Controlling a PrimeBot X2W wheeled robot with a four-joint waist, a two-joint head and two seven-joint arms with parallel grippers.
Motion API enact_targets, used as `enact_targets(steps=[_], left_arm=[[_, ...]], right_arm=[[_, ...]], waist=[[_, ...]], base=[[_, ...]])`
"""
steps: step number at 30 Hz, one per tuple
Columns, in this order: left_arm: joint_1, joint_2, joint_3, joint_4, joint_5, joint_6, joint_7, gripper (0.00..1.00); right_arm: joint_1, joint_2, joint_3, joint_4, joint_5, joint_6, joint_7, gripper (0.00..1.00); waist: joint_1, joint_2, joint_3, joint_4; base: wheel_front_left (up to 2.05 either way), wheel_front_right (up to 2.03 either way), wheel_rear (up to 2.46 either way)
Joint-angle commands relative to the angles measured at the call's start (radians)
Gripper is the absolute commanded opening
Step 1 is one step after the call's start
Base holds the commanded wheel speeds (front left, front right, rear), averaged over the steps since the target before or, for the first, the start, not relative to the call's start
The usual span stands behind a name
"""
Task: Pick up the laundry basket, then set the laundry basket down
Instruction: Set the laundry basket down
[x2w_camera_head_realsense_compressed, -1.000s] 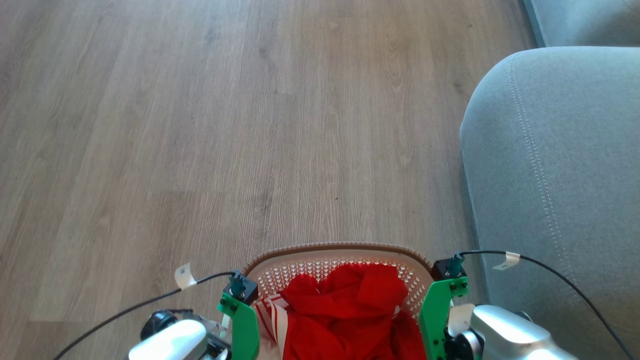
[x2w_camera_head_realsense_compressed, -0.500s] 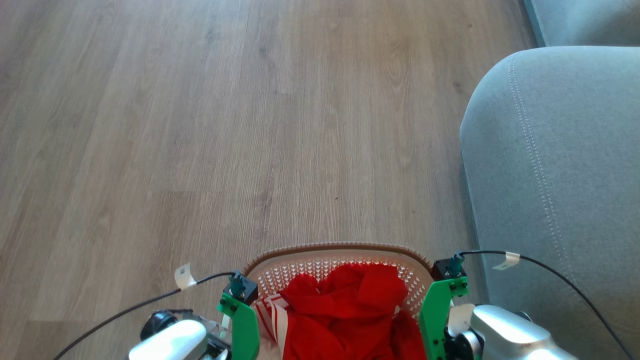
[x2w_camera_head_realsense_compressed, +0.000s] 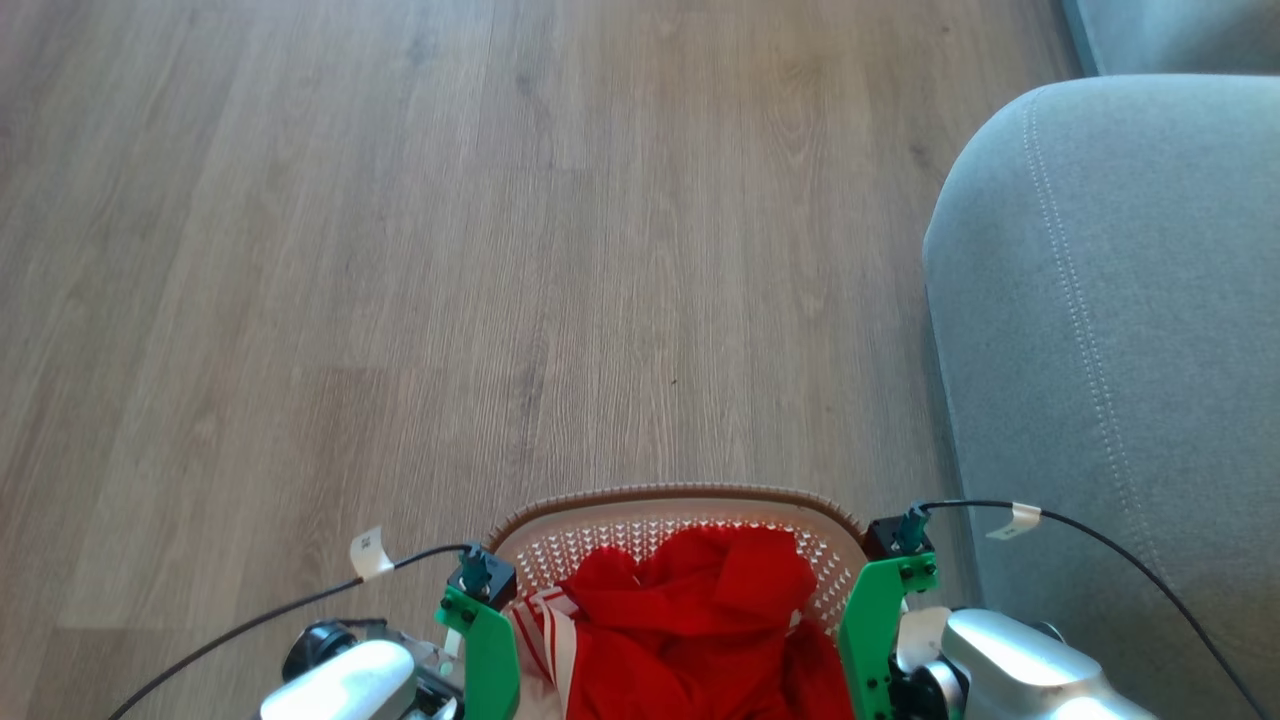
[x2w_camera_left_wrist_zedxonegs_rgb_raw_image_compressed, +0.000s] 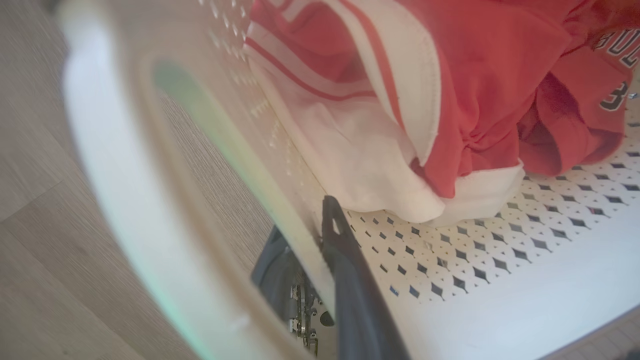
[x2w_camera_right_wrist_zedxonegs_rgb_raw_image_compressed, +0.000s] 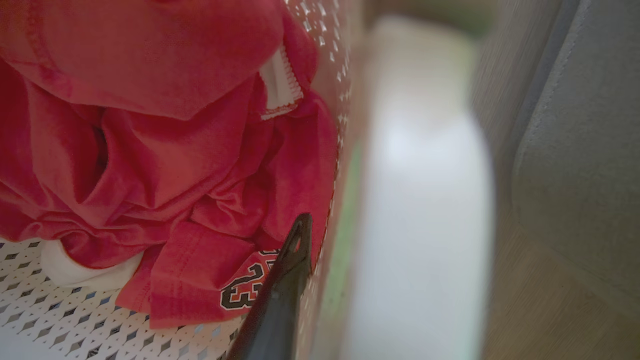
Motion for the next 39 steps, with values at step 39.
enact_targets(steps=[39], left_arm=[[-0.36,-0.232,0.015,0.312,0.067,-0.033,-0.212,0.0]], right_arm=[[-0.263,-0.034,-0.012,-0.07,-0.111,0.008,-0.284,0.0]], waist=[[0.0,0.0,0.577,0.0]], base=[[0.0,0.0,0.0]])
